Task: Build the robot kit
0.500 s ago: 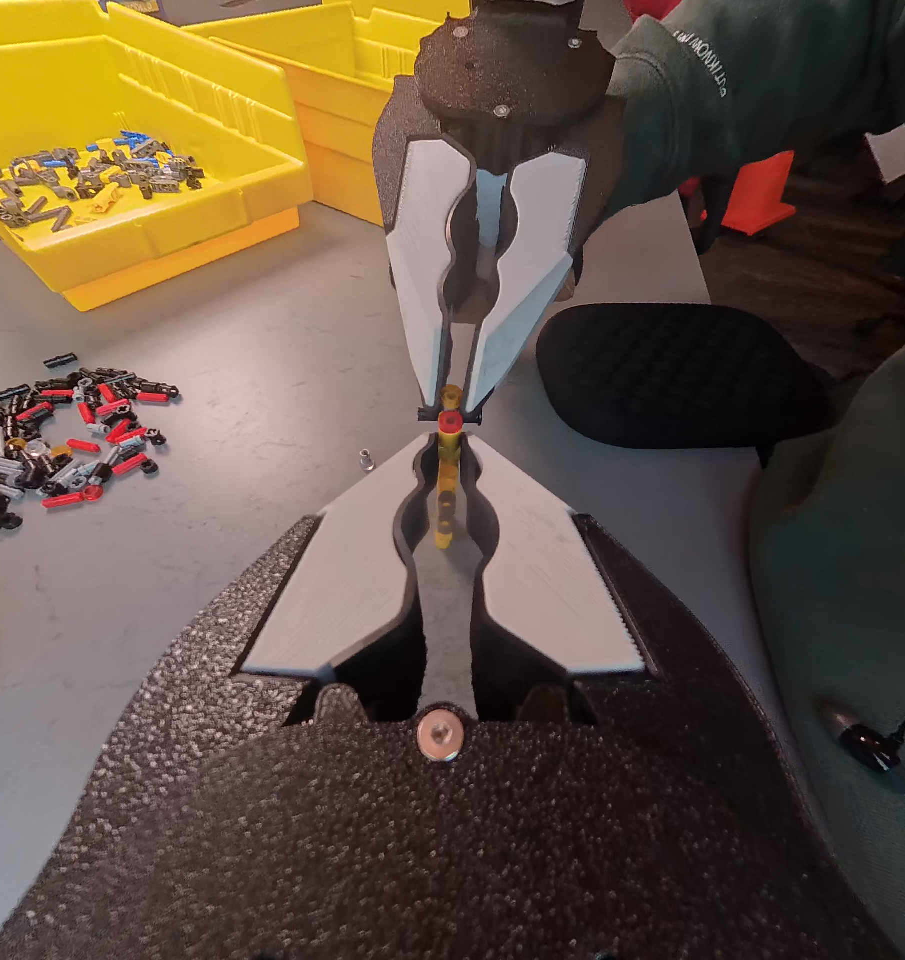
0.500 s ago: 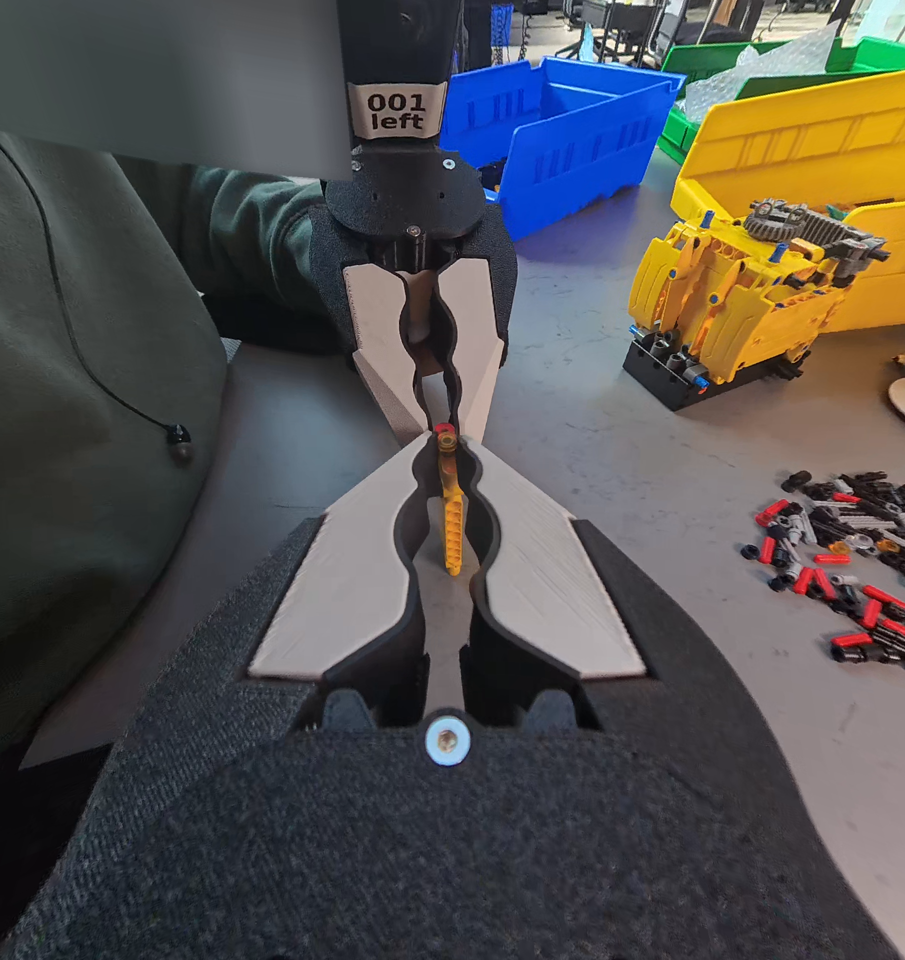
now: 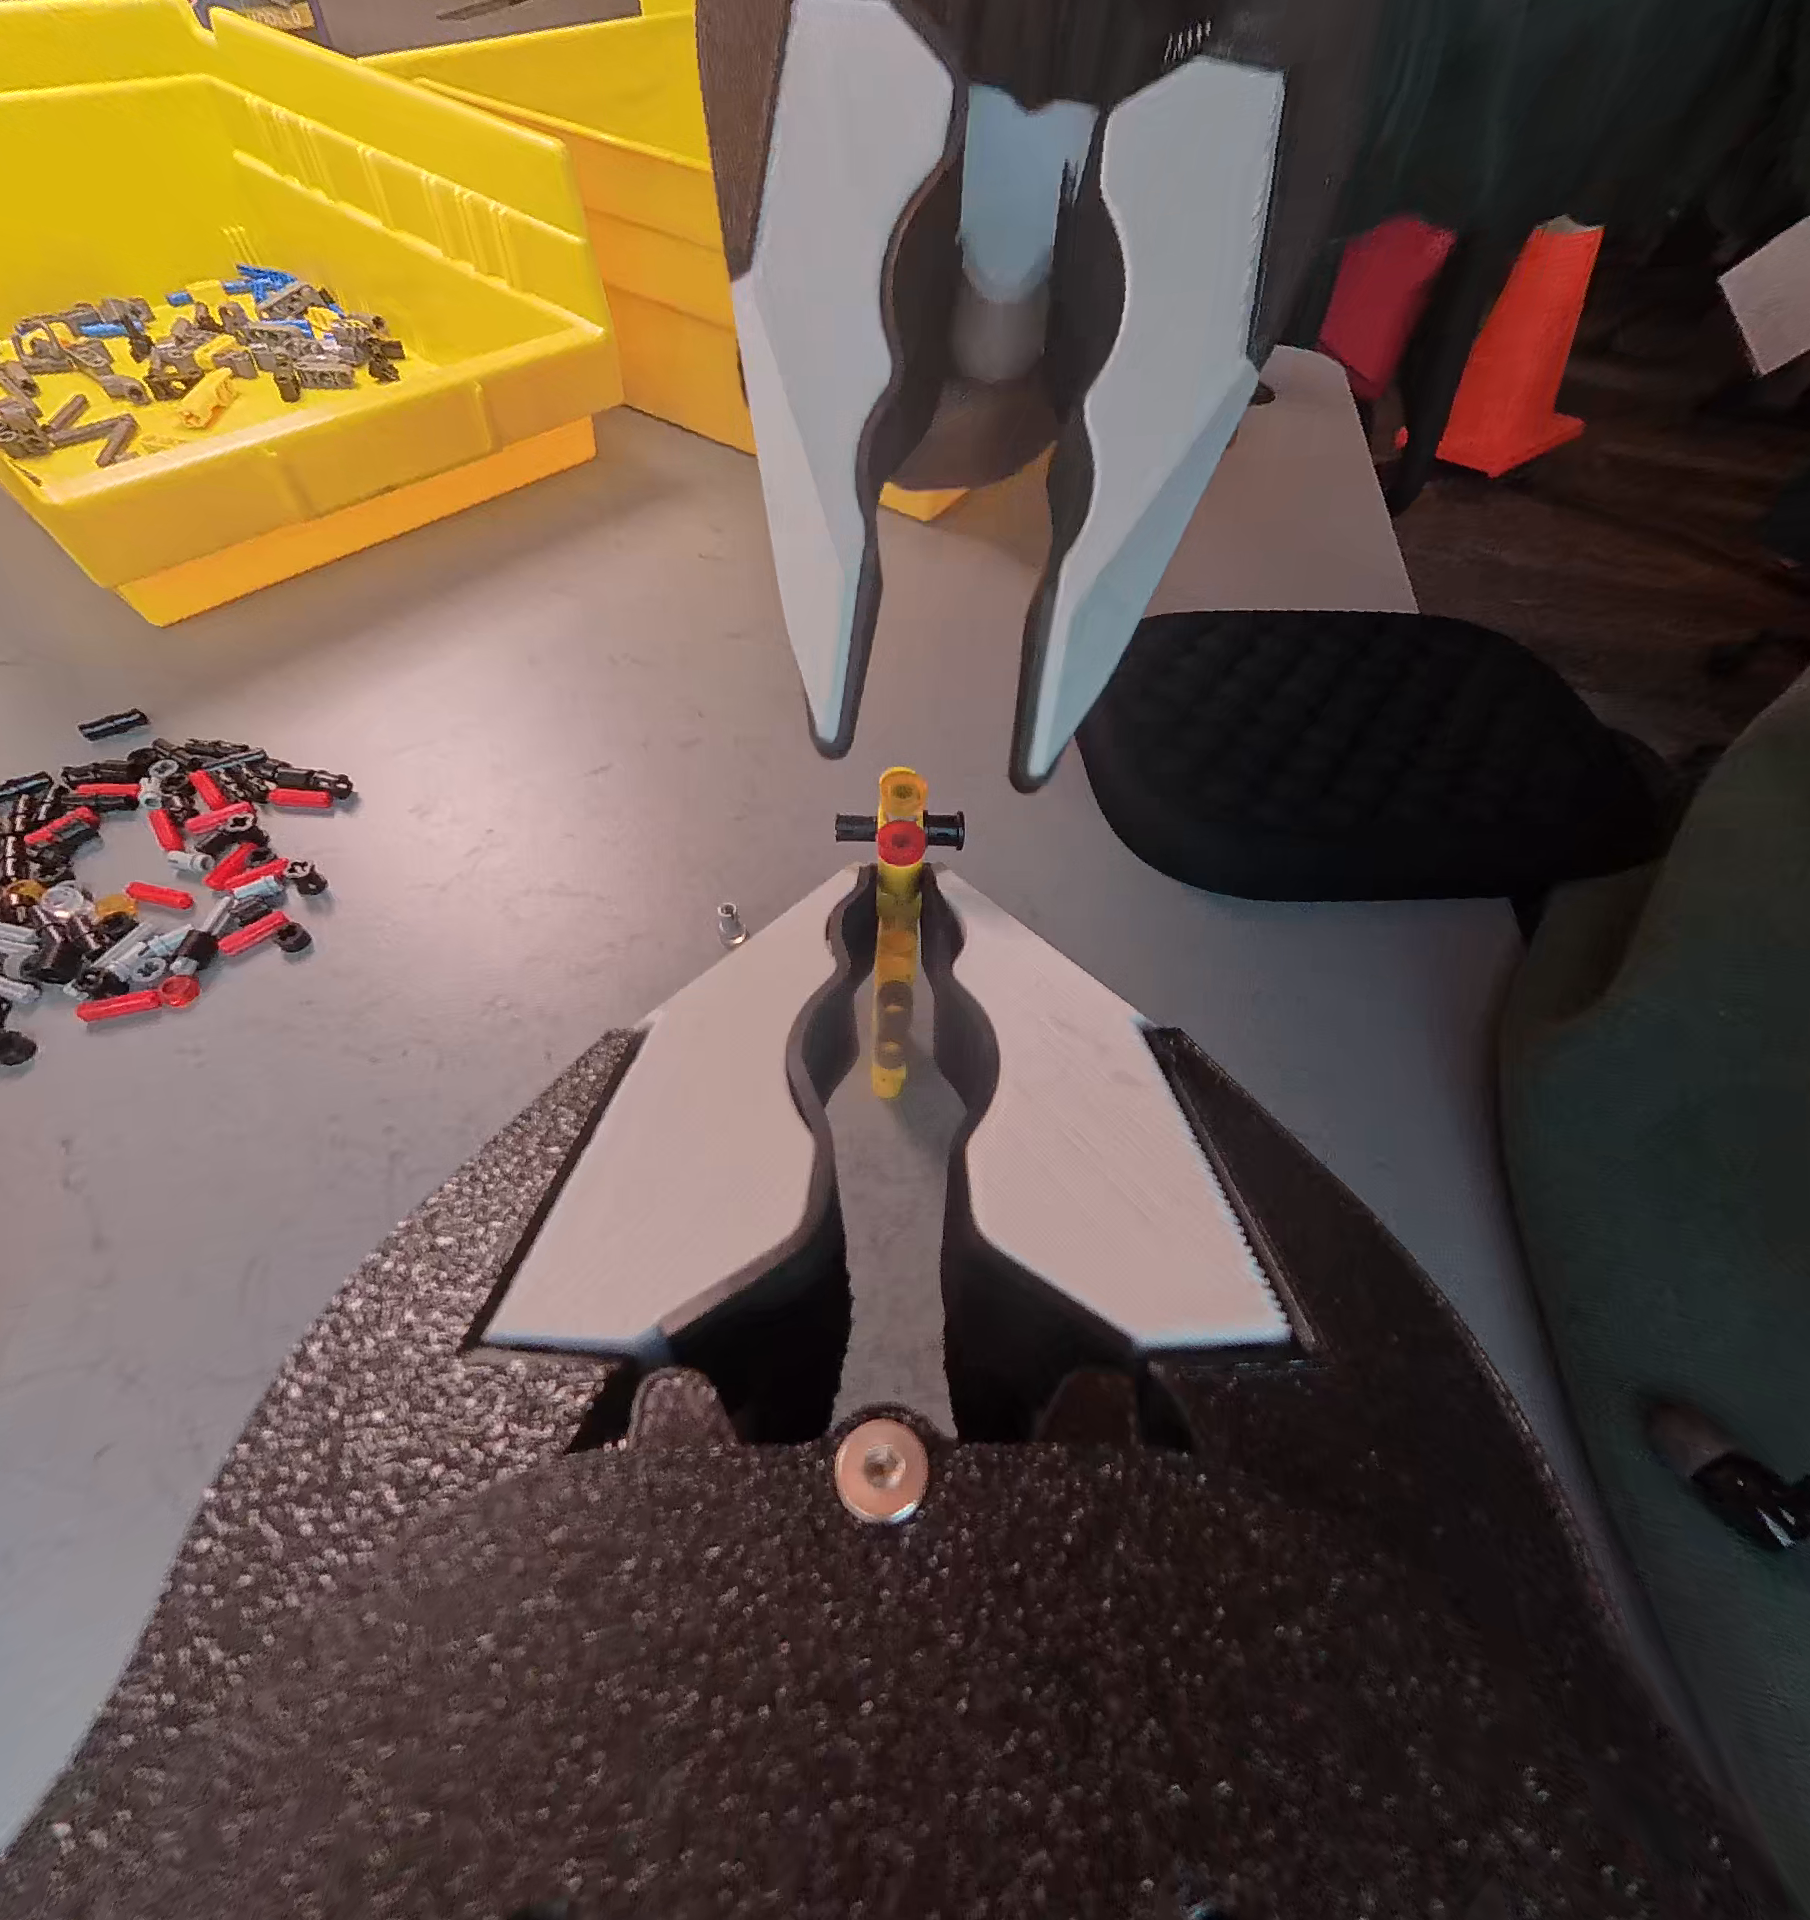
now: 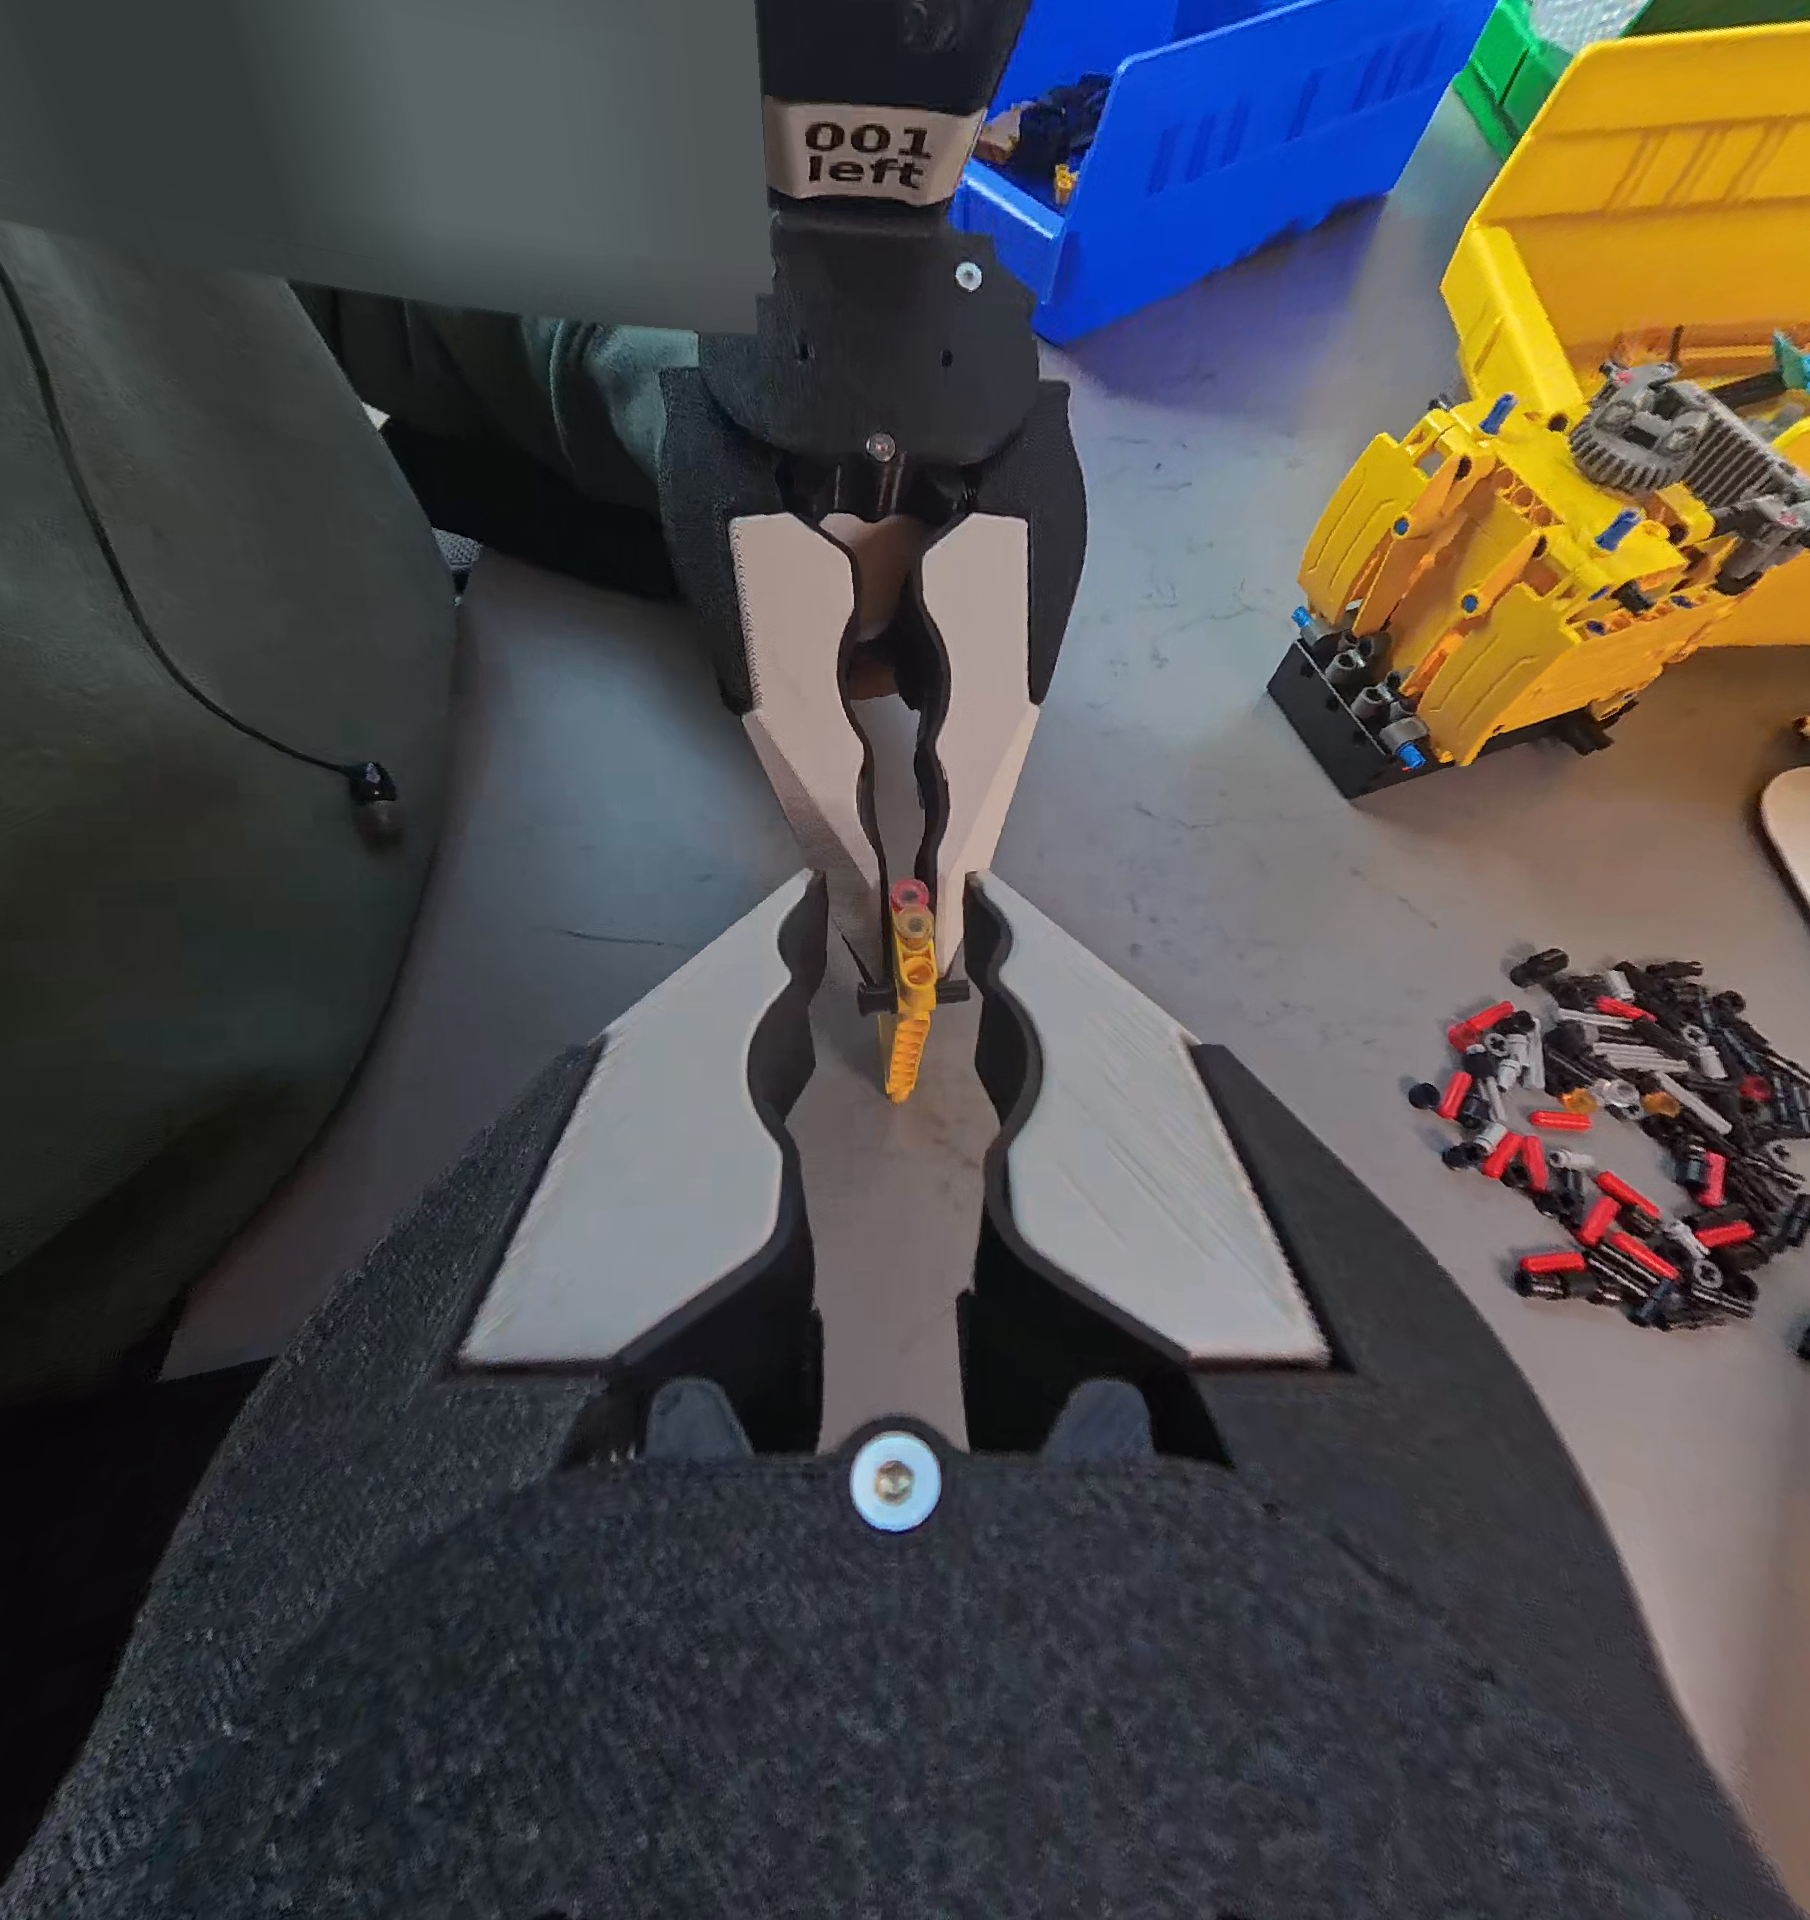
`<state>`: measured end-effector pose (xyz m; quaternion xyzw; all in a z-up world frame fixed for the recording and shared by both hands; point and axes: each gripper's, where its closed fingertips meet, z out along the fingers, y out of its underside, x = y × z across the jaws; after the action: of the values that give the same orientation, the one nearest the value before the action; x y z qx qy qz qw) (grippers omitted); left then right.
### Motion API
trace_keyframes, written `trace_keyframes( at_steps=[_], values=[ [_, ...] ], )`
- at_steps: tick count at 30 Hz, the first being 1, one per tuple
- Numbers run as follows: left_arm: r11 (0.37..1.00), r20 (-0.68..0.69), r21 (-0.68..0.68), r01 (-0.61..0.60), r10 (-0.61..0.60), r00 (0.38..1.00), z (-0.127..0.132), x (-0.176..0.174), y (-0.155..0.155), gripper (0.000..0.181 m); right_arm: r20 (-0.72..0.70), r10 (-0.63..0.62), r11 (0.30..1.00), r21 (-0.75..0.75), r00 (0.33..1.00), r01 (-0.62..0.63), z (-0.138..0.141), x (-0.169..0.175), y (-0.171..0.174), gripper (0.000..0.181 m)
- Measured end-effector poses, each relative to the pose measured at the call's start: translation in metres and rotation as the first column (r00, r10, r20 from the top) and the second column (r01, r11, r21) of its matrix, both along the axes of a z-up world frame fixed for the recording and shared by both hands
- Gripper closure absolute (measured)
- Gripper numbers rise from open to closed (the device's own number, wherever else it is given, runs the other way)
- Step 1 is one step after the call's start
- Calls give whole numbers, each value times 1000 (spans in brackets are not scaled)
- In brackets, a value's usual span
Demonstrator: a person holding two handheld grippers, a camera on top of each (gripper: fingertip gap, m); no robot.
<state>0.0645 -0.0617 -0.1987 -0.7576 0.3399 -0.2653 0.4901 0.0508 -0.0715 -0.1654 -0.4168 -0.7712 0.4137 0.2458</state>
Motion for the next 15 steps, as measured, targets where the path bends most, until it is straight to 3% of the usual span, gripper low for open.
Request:
trace_keyframes(
  at_steps=[4,15],
  values=[
    [1000,-9,4,0,0,1000,0,0,0,174,98,-15,995,100,995,5,5,-1,4,181],
    [1000,-19,9,-4,4,1000,0,0,0,174,257,7,964,254,966,-75,-11,2,5,181]
  ],
)
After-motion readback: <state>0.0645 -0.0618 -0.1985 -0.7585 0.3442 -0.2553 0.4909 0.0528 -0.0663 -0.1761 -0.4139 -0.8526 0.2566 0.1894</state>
